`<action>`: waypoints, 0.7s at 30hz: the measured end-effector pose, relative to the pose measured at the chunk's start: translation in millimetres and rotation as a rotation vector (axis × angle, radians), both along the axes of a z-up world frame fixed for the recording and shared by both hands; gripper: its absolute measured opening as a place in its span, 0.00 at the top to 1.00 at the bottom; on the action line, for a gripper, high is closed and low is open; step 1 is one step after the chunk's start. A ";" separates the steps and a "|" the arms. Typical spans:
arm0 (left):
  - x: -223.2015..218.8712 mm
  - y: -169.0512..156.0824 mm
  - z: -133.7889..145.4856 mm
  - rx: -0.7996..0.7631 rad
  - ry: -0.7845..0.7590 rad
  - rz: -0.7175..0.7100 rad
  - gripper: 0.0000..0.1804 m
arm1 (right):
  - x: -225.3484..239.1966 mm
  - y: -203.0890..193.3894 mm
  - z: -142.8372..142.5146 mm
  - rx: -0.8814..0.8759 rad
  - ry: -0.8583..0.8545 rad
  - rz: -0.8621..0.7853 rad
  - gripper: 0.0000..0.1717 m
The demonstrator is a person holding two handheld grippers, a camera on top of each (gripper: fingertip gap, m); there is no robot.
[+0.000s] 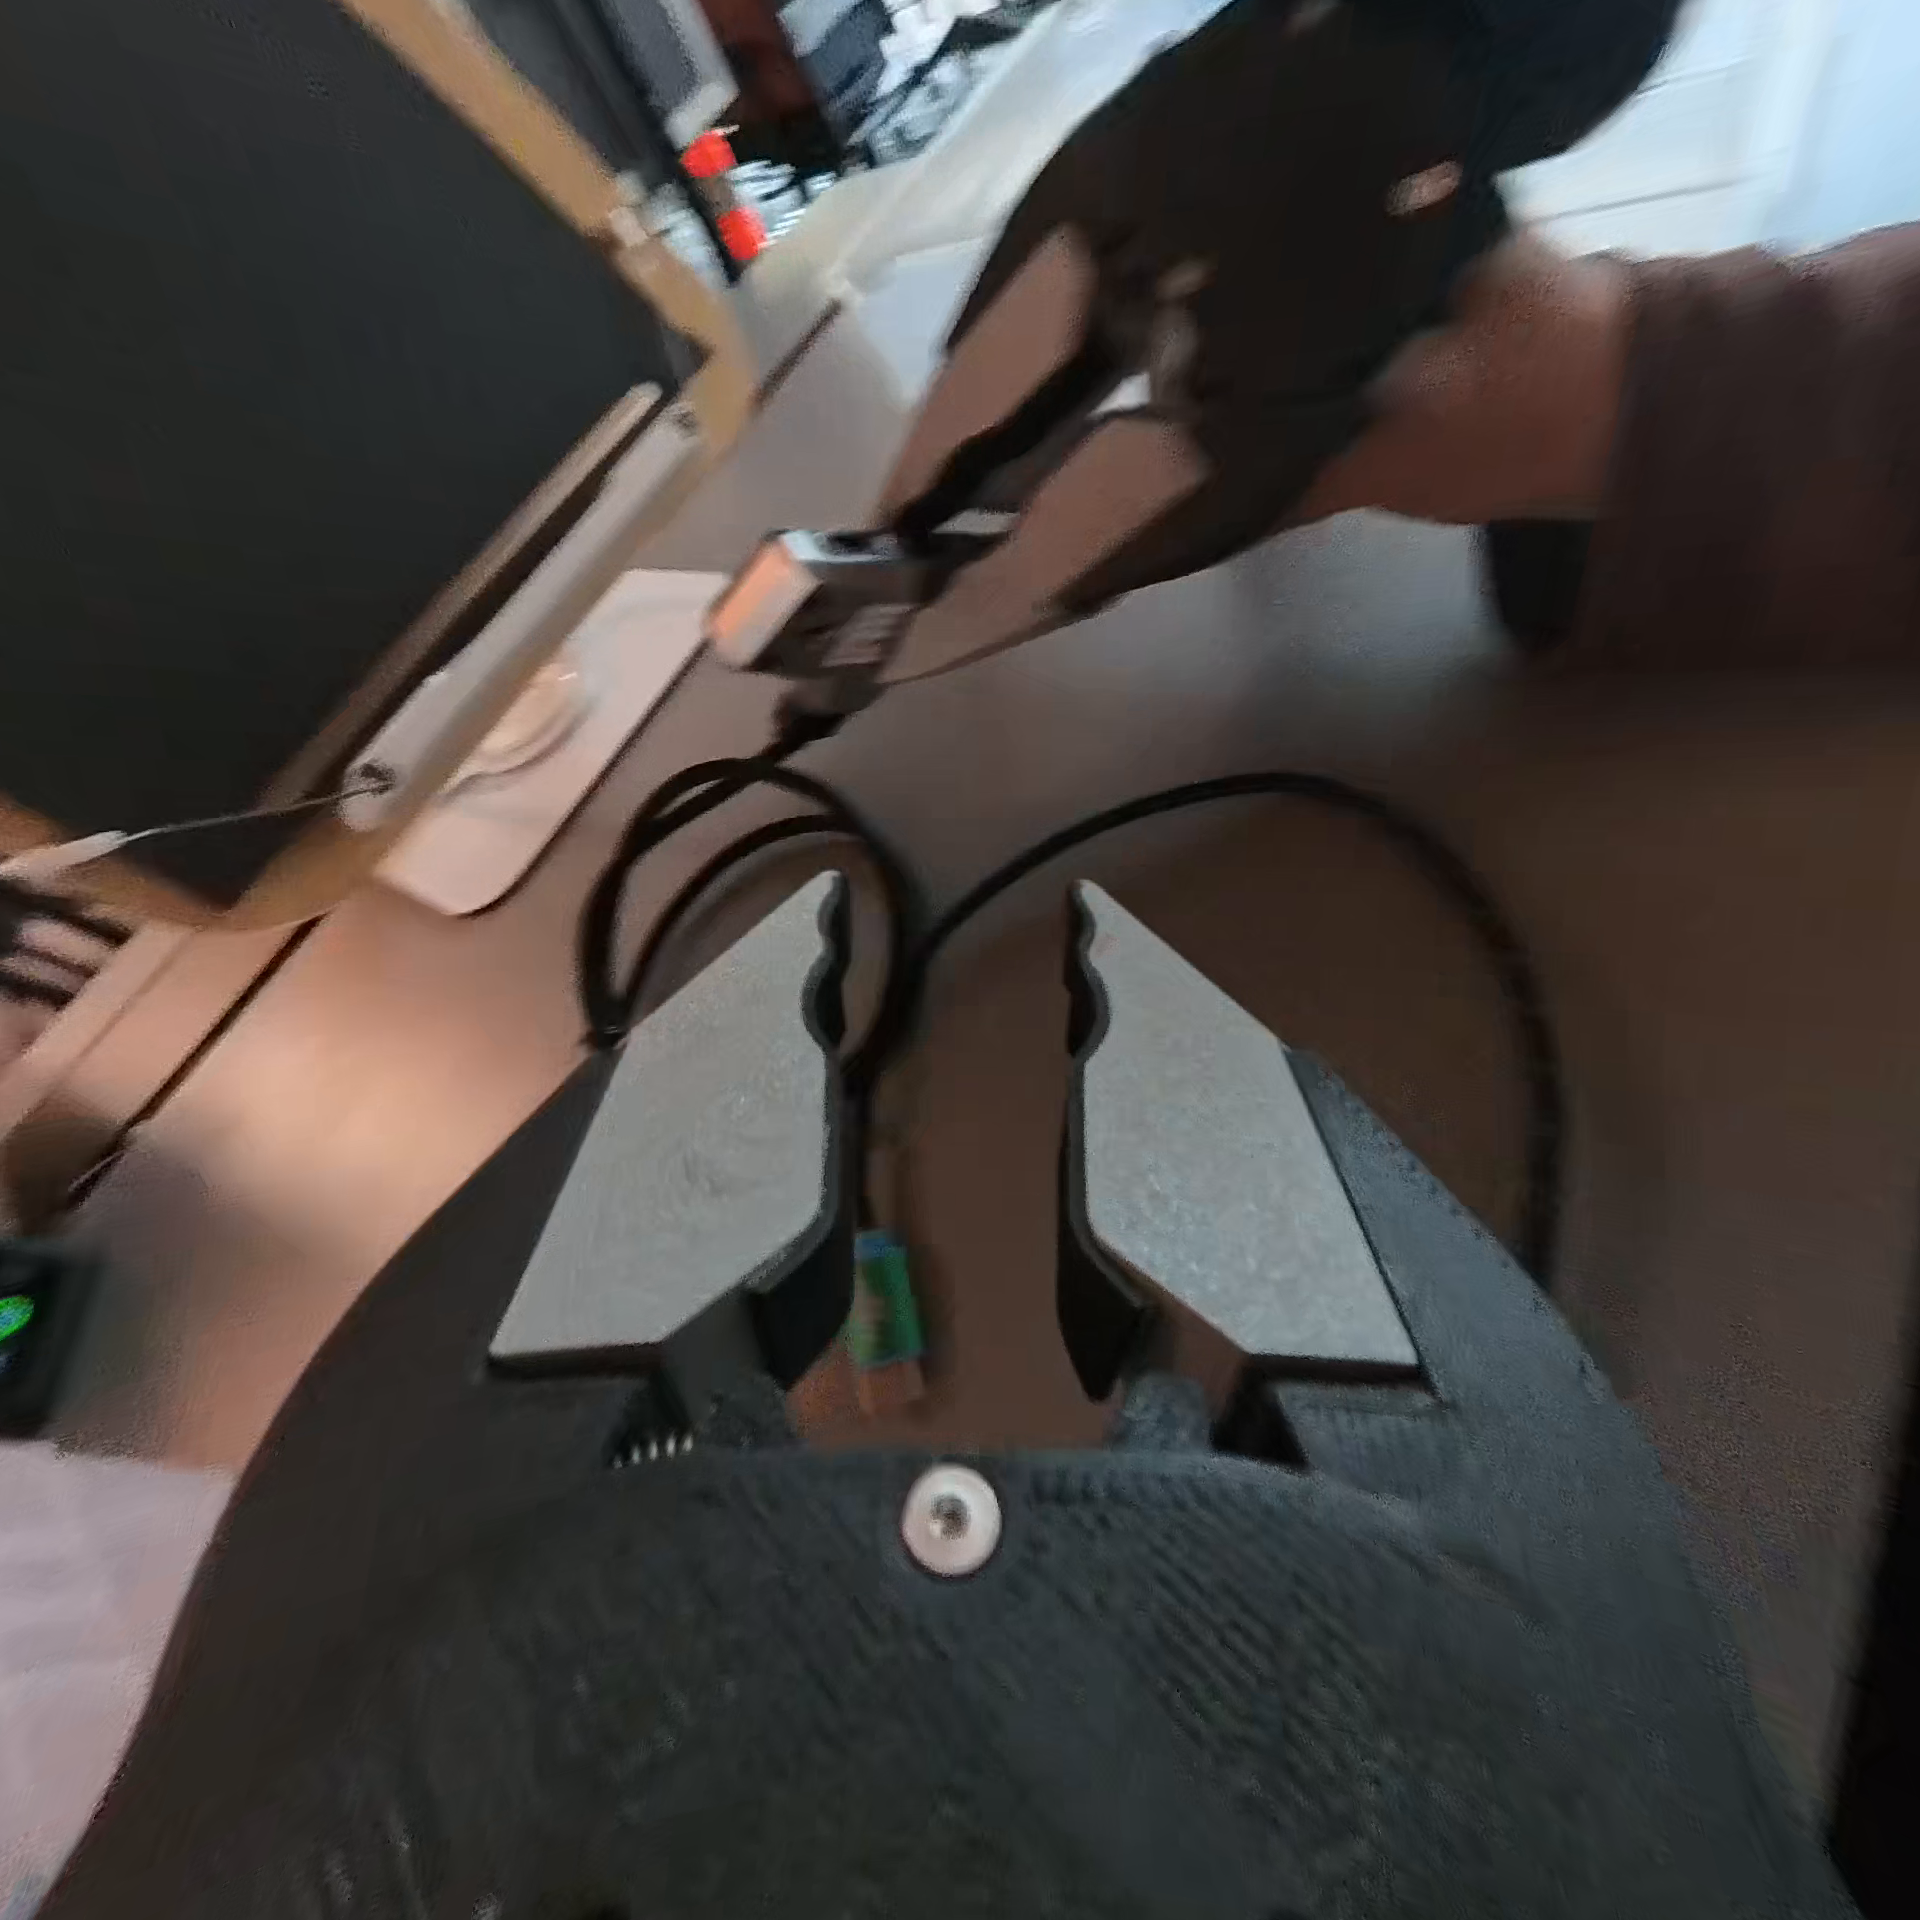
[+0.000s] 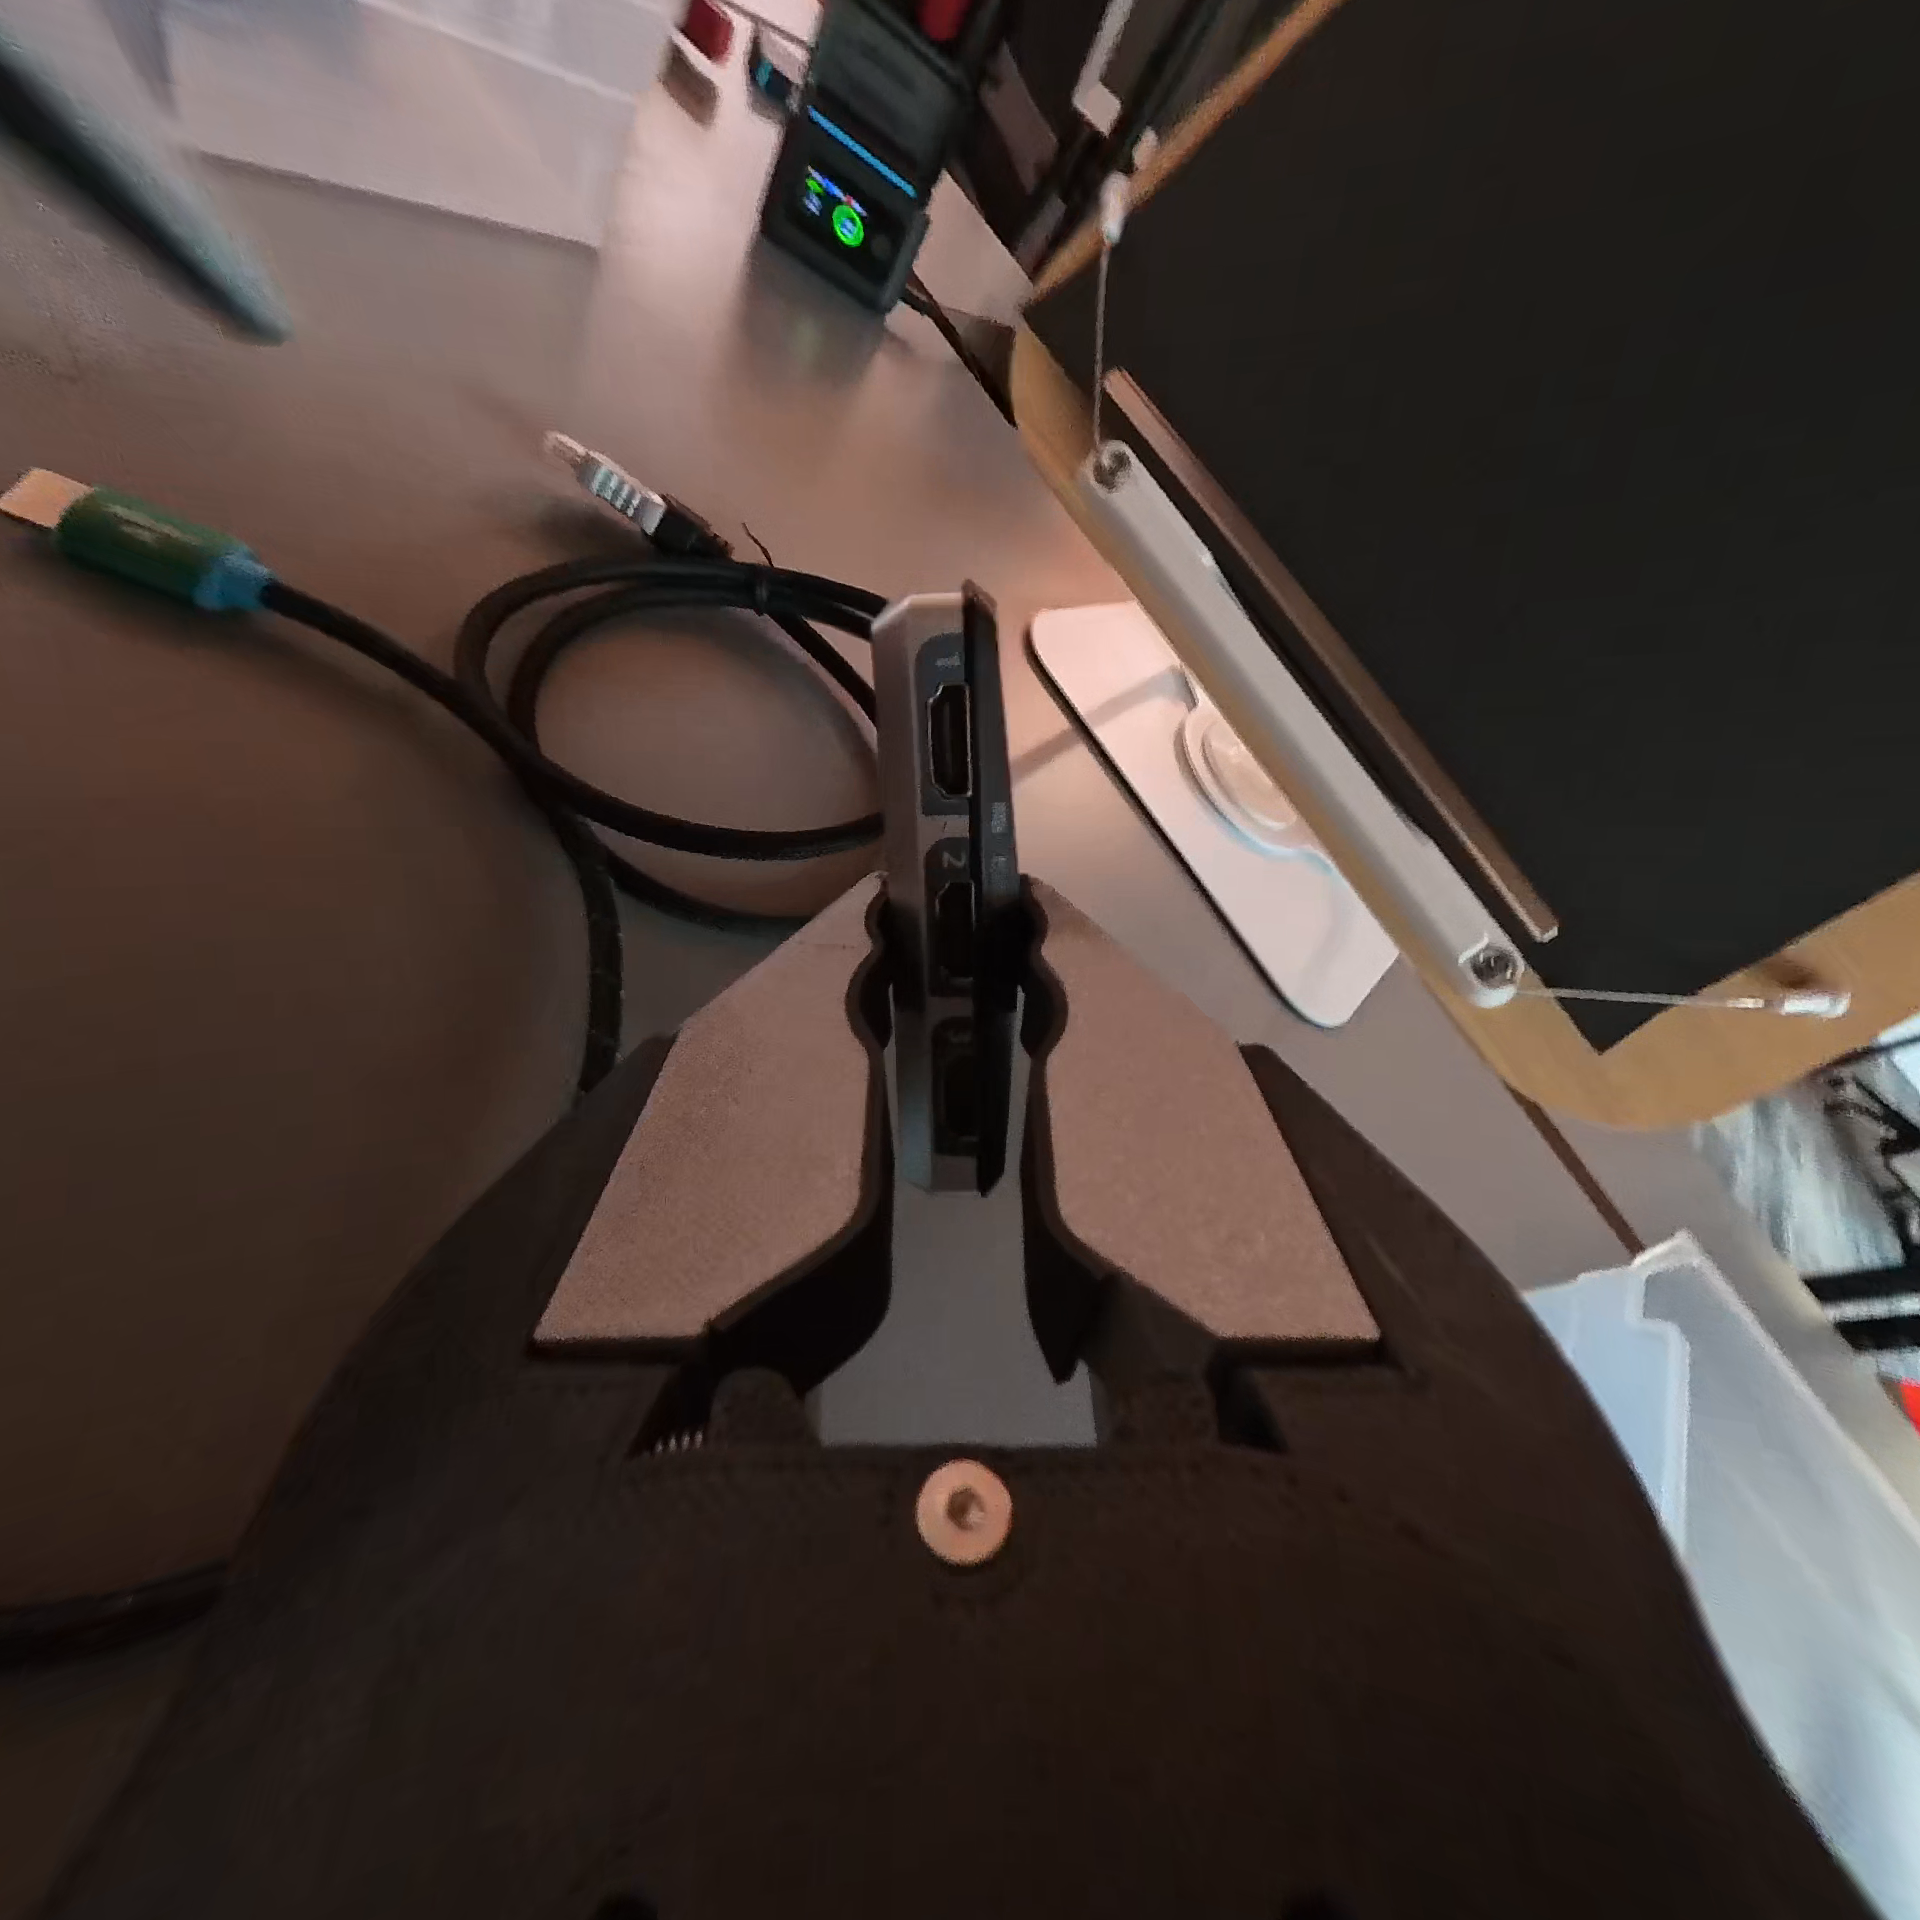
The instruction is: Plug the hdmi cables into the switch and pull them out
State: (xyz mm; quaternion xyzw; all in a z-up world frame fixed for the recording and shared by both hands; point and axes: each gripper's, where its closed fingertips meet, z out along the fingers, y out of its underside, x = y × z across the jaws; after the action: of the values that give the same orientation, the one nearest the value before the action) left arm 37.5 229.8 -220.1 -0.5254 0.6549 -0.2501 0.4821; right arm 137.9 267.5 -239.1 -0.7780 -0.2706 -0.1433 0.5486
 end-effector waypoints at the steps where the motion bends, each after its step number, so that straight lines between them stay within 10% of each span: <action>1: 3.5 12.3 -1.2 0.021 -0.006 0.041 0.76 | -4.5 -1.3 2.4 0.013 -0.007 0.023 0.90; 21: 34.5 23.8 -23.0 0.480 -0.055 -0.113 0.87 | -60.6 -13.8 -11.0 0.100 -0.372 0.303 0.88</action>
State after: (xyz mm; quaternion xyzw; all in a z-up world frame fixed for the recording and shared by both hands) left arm 72.0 253.6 -243.1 -0.3515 0.7106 -0.1280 0.5959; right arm 77.3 253.8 -250.1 -0.6606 -0.4731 -0.2136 0.5423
